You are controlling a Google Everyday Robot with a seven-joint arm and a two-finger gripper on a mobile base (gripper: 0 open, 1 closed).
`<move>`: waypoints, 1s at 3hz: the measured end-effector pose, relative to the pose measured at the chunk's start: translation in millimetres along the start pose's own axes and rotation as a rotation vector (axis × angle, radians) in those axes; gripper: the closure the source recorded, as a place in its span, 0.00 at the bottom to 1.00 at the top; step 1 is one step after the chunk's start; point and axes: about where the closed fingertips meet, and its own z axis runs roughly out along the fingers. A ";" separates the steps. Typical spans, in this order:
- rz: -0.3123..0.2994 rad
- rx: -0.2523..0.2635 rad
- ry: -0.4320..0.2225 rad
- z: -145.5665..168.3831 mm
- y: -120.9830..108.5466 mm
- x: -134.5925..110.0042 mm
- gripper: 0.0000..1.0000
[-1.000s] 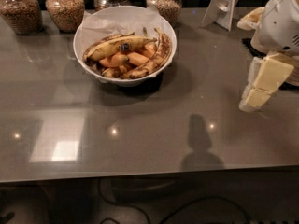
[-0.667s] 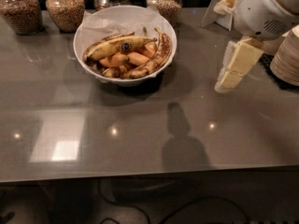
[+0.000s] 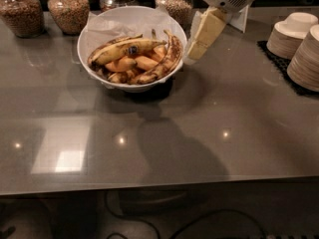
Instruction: Pick banana from white bowl
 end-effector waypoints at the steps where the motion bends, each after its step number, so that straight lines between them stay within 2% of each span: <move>1: 0.000 0.000 0.000 0.1 -0.1 0.0 0.00; 2: -0.045 0.000 0.009 6.4 -10.1 0.5 0.00; 3: -0.115 -0.015 0.026 25.8 -31.7 7.1 0.00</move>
Offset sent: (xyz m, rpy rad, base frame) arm 0.0284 0.0029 -0.0006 -0.0607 -0.0560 0.0587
